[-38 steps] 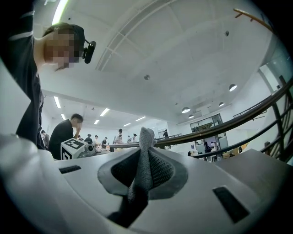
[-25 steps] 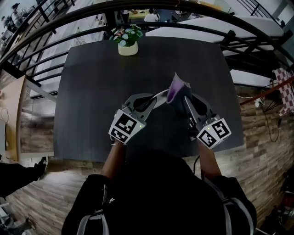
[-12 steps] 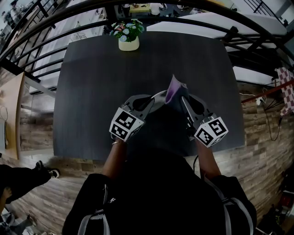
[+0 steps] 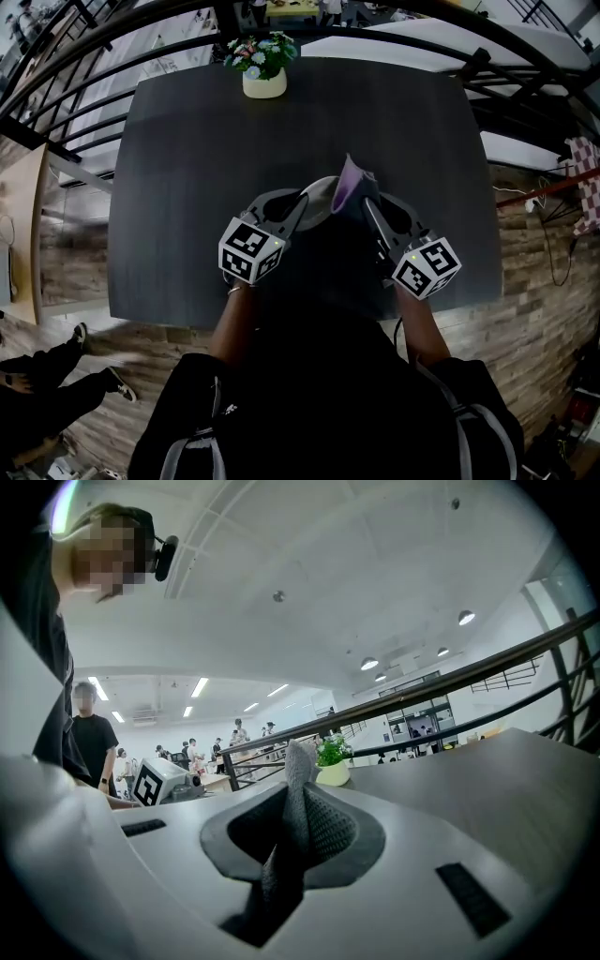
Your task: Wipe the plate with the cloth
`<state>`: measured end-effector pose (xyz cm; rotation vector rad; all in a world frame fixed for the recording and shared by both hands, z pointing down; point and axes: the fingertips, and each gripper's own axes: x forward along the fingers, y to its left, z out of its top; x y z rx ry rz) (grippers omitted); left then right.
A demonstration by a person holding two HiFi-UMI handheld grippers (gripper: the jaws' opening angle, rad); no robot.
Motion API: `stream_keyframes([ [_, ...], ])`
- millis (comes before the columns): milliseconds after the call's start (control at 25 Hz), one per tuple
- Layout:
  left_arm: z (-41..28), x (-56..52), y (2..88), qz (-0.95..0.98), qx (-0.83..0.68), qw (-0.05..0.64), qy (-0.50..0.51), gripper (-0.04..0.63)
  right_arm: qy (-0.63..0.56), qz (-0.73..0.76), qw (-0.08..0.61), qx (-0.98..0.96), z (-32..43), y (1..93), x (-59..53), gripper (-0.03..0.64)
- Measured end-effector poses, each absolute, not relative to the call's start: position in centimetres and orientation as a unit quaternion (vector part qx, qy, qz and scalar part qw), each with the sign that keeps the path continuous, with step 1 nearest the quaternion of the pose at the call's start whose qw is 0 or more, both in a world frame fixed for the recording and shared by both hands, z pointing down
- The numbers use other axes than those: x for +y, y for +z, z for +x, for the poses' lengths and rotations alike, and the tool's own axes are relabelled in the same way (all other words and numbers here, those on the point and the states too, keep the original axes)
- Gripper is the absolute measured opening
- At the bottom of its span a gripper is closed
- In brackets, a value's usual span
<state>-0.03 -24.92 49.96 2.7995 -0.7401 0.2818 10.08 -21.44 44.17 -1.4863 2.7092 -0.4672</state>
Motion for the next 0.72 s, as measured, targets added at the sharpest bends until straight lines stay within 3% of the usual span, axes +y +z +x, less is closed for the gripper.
stream_keyframes([
  [720,-1.9,-28.0,52.9,0.926,-0.317,0.181,0.098,0.025,-0.176,-0.468,0.0,0.866,9.0,46.5,-23.5,0.041],
])
